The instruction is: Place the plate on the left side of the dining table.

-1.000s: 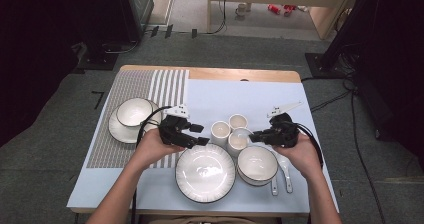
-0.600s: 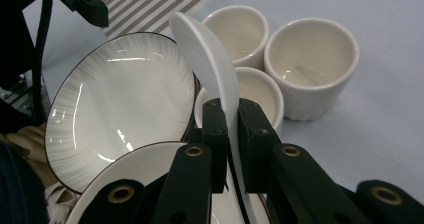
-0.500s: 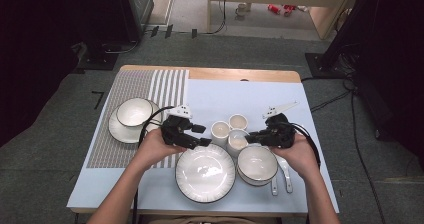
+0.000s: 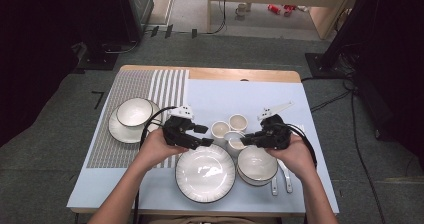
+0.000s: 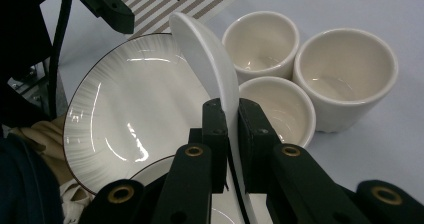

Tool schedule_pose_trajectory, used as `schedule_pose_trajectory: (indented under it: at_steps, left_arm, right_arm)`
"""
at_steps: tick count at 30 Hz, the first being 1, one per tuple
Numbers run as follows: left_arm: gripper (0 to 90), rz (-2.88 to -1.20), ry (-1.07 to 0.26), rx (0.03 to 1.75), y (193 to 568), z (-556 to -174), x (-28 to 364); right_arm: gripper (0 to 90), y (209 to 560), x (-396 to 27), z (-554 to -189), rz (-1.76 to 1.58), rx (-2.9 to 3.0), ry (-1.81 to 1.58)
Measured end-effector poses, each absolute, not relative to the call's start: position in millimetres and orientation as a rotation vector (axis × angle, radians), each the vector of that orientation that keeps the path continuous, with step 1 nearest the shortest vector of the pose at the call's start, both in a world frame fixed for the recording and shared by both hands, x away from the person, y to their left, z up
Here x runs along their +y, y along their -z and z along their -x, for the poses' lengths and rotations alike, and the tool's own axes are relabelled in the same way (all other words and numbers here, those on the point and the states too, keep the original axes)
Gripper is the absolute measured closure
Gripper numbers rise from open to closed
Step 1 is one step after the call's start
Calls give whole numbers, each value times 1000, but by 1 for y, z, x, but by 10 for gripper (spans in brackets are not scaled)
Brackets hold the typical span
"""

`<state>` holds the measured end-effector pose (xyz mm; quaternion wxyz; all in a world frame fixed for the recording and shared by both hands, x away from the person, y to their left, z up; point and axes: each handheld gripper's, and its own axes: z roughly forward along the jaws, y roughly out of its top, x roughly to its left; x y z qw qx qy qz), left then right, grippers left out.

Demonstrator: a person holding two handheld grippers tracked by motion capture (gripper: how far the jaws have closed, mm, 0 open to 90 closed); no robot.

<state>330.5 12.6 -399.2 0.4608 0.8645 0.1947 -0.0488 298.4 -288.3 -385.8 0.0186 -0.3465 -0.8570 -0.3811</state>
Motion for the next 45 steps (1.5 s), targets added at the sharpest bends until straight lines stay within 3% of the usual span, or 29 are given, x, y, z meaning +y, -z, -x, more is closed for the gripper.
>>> schedule_pose_trajectory:
  at_steps: [23, 45]
  left_arm:
    - [483, -2137, 124, 458, 403, -328, 4]
    - [624, -2147, 115, 421, 406, -322, -6]
  right_arm:
    - [834, 393, -269, -298, 1018, -2661, 1134]
    - [834, 398, -255, -298, 952, -2644, 1126]
